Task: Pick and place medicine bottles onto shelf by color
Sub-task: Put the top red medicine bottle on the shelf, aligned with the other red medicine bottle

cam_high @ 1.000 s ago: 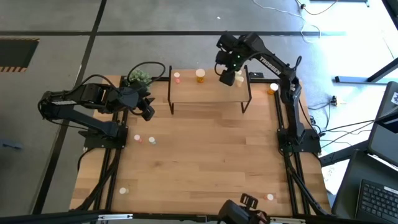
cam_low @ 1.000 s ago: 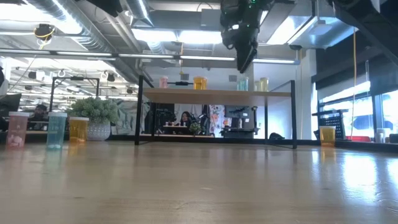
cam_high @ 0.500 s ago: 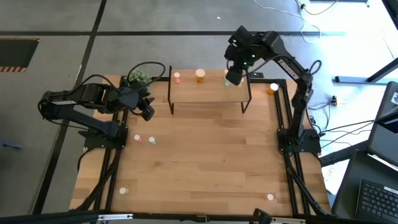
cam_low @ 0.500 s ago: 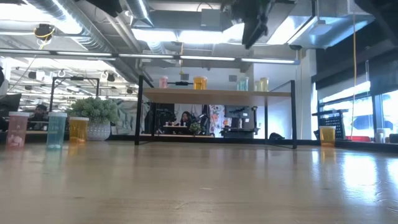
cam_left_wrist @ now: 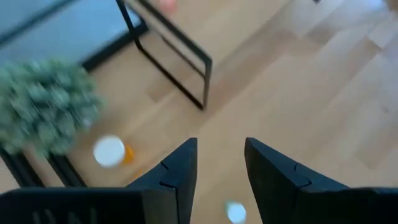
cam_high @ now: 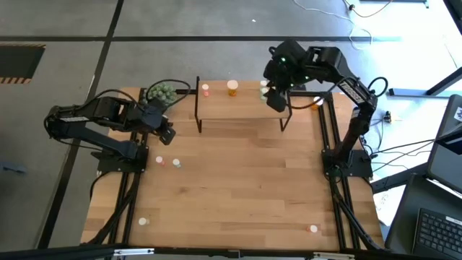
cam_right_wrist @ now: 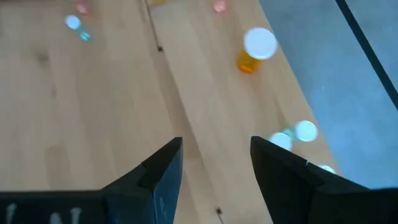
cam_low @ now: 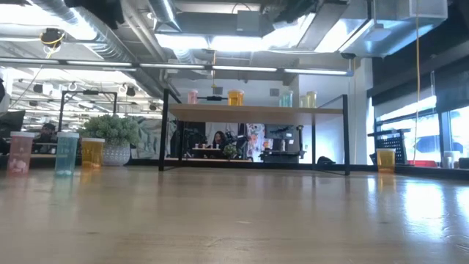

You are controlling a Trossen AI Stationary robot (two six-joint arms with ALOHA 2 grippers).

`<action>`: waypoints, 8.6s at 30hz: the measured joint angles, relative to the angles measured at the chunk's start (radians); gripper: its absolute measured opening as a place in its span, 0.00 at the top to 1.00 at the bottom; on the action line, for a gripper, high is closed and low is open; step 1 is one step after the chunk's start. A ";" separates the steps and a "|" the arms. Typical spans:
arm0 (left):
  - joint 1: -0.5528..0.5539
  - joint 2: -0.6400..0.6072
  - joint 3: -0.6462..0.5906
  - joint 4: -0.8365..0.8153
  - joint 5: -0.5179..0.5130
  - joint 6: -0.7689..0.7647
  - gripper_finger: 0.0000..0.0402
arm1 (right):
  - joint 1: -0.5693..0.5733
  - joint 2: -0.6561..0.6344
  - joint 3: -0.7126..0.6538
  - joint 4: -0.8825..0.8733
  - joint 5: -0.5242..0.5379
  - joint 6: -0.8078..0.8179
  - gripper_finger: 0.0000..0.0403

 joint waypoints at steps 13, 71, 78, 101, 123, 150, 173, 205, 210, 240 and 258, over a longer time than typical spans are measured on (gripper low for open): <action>0.000 0.000 0.000 -0.113 0.177 -0.186 0.68 | 0.152 -0.019 0.000 0.019 -0.002 0.064 0.53; -0.026 0.011 -0.524 0.039 0.532 -0.290 0.68 | 0.244 -0.025 -0.013 0.076 -0.184 -0.130 0.53; -0.025 0.011 -0.529 0.040 0.525 -0.259 0.68 | 0.244 -0.026 -0.013 0.108 -0.184 -0.126 0.53; -0.025 0.011 -0.529 0.042 0.523 -0.259 0.68 | 0.244 -0.026 -0.013 0.130 -0.183 -0.126 0.53; -0.025 0.011 -0.530 0.082 0.450 -0.102 0.59 | 0.244 -0.026 -0.013 0.130 -0.183 -0.126 0.53; -0.026 0.011 -0.728 0.212 0.405 0.052 0.40 | 0.244 -0.026 -0.013 0.130 -0.183 -0.126 0.53; -0.025 0.011 -0.739 0.239 0.399 0.051 0.42 | 0.244 -0.026 -0.013 0.130 -0.183 -0.126 0.53; -0.025 0.011 -0.740 0.237 0.455 0.024 0.70 | 0.244 -0.026 -0.012 0.130 -0.183 -0.126 0.53; -0.026 0.010 -0.726 0.220 0.458 0.022 0.70 | 0.244 -0.026 -0.013 0.130 -0.183 -0.126 0.53; -0.025 0.039 -0.073 -0.093 0.370 0.117 0.70 | 0.244 -0.026 -0.012 0.130 -0.183 -0.127 0.53; 0.132 0.359 0.381 -0.072 0.329 0.509 0.70 | 0.245 -0.026 -0.012 0.156 0.016 -0.125 0.53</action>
